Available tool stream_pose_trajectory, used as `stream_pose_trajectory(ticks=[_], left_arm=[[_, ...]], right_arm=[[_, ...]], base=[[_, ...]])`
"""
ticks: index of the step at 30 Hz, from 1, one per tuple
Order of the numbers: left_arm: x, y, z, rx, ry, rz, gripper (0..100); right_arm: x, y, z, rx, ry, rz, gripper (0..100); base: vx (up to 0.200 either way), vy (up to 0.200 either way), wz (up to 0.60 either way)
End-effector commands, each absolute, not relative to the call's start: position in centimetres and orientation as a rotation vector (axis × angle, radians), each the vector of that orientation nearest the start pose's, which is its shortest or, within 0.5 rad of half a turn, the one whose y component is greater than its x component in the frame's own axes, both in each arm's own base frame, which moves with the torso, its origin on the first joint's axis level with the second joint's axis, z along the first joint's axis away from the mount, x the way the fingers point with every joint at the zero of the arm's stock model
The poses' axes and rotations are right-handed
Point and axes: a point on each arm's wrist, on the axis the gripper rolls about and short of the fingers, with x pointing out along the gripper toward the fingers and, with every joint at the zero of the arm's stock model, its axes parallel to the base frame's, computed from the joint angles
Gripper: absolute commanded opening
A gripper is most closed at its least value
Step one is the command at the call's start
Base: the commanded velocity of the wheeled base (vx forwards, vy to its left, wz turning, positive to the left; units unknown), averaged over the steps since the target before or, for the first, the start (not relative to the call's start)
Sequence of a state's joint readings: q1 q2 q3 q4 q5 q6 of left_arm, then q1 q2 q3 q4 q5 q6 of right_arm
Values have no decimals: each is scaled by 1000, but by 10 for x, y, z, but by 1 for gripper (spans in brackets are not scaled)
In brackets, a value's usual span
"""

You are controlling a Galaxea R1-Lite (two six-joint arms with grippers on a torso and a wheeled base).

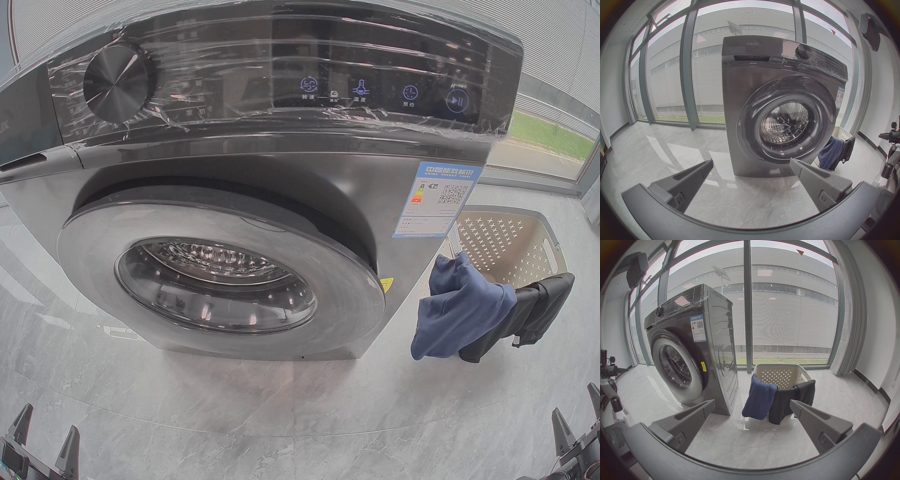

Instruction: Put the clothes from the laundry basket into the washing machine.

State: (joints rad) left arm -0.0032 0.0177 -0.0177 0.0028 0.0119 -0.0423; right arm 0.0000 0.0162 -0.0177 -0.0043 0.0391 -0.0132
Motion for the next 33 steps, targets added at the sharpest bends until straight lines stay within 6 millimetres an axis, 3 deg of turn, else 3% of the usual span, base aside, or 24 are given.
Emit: stream_pose_trajectory(ticks=[1,13,33], left_arm=[[-23,0,76,-43,4,9,100],[-23,0,76,-43,4,9,100],[-23,0,76,-43,4,9,100]], right_arm=[[-23,1,76,-14,-5,40,100],[-23,1,76,-14,-5,40,100],[-23,1,76,-14,-5,40,100]], base=[[0,200,0],[0,200,0],[0,0,0]])
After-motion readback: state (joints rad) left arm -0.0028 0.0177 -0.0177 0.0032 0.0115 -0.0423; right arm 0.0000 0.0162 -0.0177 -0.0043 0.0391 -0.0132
